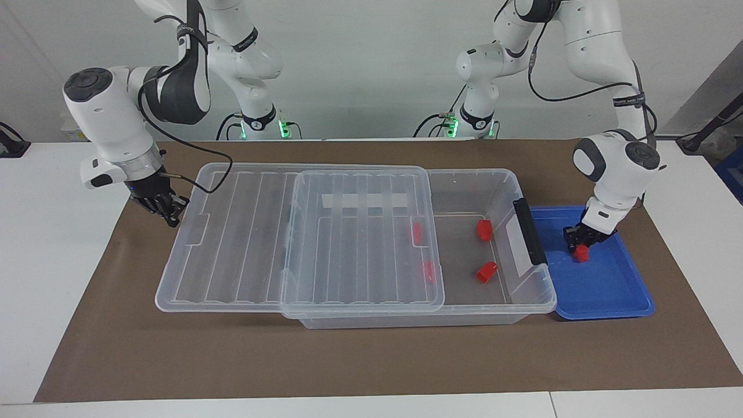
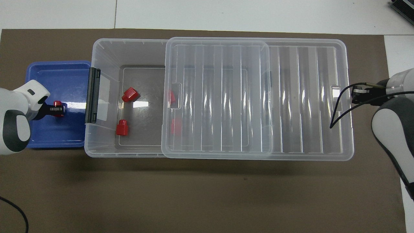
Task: Place red block in blue tray from box
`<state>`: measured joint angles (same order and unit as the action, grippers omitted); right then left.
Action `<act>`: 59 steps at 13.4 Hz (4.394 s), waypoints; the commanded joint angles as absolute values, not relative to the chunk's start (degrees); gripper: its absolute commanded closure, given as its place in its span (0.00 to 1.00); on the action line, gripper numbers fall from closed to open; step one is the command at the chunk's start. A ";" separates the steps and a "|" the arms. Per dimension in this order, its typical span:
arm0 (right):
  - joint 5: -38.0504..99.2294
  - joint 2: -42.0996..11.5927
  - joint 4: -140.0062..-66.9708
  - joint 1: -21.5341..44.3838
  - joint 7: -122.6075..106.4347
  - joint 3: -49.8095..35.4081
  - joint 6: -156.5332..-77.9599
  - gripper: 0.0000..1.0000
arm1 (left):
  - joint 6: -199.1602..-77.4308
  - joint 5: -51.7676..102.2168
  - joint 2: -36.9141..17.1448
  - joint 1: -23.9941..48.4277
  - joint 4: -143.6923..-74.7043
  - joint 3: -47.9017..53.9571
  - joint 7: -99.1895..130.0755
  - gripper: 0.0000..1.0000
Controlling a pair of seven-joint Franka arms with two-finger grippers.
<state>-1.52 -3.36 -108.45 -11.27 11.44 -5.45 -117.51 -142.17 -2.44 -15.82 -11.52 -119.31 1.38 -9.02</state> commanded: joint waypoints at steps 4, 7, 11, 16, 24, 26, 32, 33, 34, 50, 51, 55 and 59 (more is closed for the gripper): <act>-1.58 -3.08 -109.60 -10.81 10.90 -5.89 -118.92 1.00 | -142.65 -1.85 -14.42 -11.16 -119.62 1.32 -9.93 0.00; -1.58 -2.99 -110.83 -9.41 10.99 -5.98 -118.83 1.00 | -122.79 -1.85 -9.77 -10.12 -108.69 2.19 -8.88 0.00; -1.41 -2.55 -111.44 -5.12 10.99 -6.15 -118.04 1.00 | -95.05 -1.93 -4.95 -6.51 -90.55 2.20 -5.36 0.00; -1.41 -1.41 -113.63 1.05 11.07 -6.15 -117.86 1.00 | -92.81 -1.93 4.39 -6.50 -94.83 2.64 -5.45 0.00; -1.23 -0.88 -114.35 8.87 11.34 -6.15 -118.56 1.00 | -93.08 -1.58 4.66 0.18 -95.54 2.20 -5.27 0.00; -1.23 -0.97 -114.35 10.10 11.42 -6.15 -119.09 1.00 | -93.69 -1.50 4.66 -0.09 -95.62 2.11 -5.36 0.00; -1.23 -1.41 -114.26 11.60 12.48 -6.15 -120.94 1.00 | -94.39 -1.49 4.57 0.97 -95.71 0.27 -5.54 0.00; -1.23 -1.32 -114.17 11.60 12.57 -6.15 -120.85 1.00 | -95.18 -1.49 4.57 1.05 -95.71 0.18 -5.45 0.00; -1.14 -1.32 -114.08 11.43 12.66 -6.15 -120.85 1.00 | -95.97 -1.49 4.57 2.88 -95.80 -1.30 -5.36 0.00; -1.14 1.50 -99.33 2.37 14.94 -5.45 -101.44 0.00 | -98.61 -1.58 5.71 10.37 -98.53 -6.15 -5.54 0.00; -1.14 1.49 -98.27 2.29 14.94 -5.45 -100.56 0.00 | -98.61 -1.50 5.71 10.37 -98.53 -6.07 -5.54 0.00; -1.84 1.58 -94.13 0.88 11.63 -5.36 -94.93 0.00 | -98.53 -1.49 6.06 8.88 -98.53 -3.96 -5.54 0.00; -1.14 2.20 -94.57 -0.18 9.23 -5.45 -93.25 0.00 | -98.53 -1.49 5.98 0.74 -98.61 4.18 -5.54 0.00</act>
<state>-1.48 2.89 -95.71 0.43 10.62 -5.15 -94.42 -97.16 -2.00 4.29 6.14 -96.41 -0.79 -5.41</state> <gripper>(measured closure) 0.000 0.000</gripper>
